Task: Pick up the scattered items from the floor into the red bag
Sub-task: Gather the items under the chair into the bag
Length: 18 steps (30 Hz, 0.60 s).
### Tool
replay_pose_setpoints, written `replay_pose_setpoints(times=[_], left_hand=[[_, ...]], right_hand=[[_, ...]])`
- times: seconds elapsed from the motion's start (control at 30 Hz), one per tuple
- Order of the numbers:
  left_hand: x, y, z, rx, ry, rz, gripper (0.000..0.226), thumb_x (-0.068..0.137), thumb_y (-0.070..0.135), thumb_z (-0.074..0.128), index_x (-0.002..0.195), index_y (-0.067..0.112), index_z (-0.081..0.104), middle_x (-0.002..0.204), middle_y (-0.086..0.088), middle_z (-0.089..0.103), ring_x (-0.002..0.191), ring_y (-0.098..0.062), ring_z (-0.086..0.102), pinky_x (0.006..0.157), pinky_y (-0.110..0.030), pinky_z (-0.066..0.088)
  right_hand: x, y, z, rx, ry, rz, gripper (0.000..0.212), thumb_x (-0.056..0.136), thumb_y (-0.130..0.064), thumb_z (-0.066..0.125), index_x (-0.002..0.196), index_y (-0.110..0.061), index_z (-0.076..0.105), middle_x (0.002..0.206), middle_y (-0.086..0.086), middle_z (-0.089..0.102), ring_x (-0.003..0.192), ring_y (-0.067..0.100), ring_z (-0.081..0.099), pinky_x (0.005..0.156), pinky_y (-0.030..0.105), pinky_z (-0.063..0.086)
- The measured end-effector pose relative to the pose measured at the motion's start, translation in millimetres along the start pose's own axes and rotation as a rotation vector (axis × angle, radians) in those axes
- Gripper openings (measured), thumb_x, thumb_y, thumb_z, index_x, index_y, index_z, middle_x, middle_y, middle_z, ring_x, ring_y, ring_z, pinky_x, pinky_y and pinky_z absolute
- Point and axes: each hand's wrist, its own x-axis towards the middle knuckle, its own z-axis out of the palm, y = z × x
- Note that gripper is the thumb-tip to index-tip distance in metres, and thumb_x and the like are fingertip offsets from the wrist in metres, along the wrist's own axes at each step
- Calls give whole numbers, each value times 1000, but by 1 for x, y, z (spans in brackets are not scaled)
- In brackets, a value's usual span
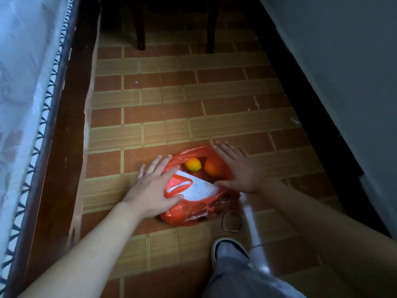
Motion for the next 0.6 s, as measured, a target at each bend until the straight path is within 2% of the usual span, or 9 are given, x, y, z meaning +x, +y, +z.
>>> replay_pose_setpoints(times=[0.1,0.17,0.23,0.3,0.37,0.47,0.53,0.6], left_hand=[[2,16,-11,-52,48,85,94,77,79,57,161,47,27,174,18,0,160,-9,-10,130,-54,2],[5,32,-14,-71,78,157,93,77,77,60,160,46,30,173,18,5,160,-7,-8,130,-53,1],[7,50,-11,-49,94,236,89,80,76,59,159,43,34,173,15,10,161,-9,-4,130,-51,2],[8,67,-3,-10,106,321,83,84,73,57,157,39,40,172,10,19,161,-12,4,131,-52,6],[8,81,6,14,98,384,78,87,70,55,155,34,45,170,5,27,161,-16,10,131,-51,7],[7,95,16,49,54,419,73,91,65,52,154,30,47,167,2,33,160,-19,16,131,-47,5],[6,98,24,75,46,429,68,92,61,52,151,27,51,161,0,42,157,-22,25,130,-50,13],[6,96,32,91,49,434,62,93,55,56,146,24,55,154,-2,50,152,-25,36,128,-52,23]], right_hand=[[-40,-6,-2,115,163,81,98,92,-72,56,167,-32,7,175,-6,2,162,15,-2,129,47,8],[-70,-10,11,190,304,187,79,98,-55,58,163,-27,24,171,1,20,158,21,20,123,45,22],[-97,-11,33,195,354,279,61,95,-39,63,150,-22,44,153,7,43,138,30,47,111,48,41],[-117,-10,58,174,271,302,51,85,-32,67,132,-19,55,136,6,51,116,33,59,93,47,50],[-130,-10,77,210,134,248,48,78,-33,68,123,-20,58,128,0,49,106,29,60,84,42,51],[-138,-13,96,222,-33,159,65,82,-53,67,137,-23,53,133,-4,49,112,21,57,89,39,51],[-135,-14,106,208,-73,149,73,83,-61,65,142,-23,49,137,-2,49,117,20,54,93,40,51],[-131,-14,112,182,-104,158,74,81,-60,65,143,-22,49,136,0,49,118,23,52,94,41,51]])
